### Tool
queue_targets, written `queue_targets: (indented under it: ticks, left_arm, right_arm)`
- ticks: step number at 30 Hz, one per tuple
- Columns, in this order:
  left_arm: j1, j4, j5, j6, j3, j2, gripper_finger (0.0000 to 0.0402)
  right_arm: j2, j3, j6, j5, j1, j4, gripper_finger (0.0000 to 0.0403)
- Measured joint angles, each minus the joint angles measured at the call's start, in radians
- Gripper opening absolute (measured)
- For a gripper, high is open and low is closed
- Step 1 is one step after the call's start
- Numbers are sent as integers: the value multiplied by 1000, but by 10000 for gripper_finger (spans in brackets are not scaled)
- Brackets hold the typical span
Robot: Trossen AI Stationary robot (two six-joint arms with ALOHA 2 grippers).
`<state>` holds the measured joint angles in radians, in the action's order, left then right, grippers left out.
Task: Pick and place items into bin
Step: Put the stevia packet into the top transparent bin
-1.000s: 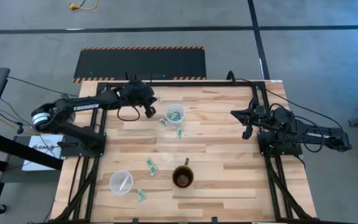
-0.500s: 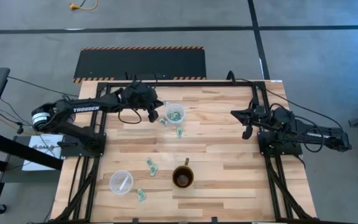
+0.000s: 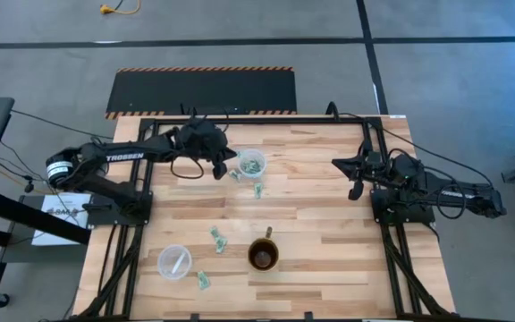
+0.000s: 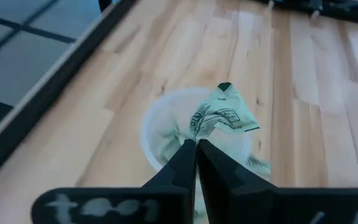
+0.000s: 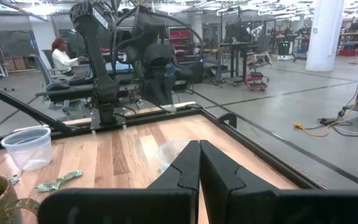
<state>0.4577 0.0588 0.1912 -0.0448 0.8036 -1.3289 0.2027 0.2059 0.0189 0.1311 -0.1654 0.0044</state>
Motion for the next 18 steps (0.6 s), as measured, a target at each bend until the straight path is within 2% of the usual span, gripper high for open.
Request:
queue_targets:
  ticks: [10,15,18]
  left_arm:
    - [-50,73,-65,14,0,50,0]
    - [-41,17,-56,12,0,36,0]
    - [-27,-15,-13,10,1,-4,0]
  right_arm:
    - [0,0,0,0,0,0,0]
    - [0,0,0,0,0,0,0]
    - [0,0,0,0,0,0,0]
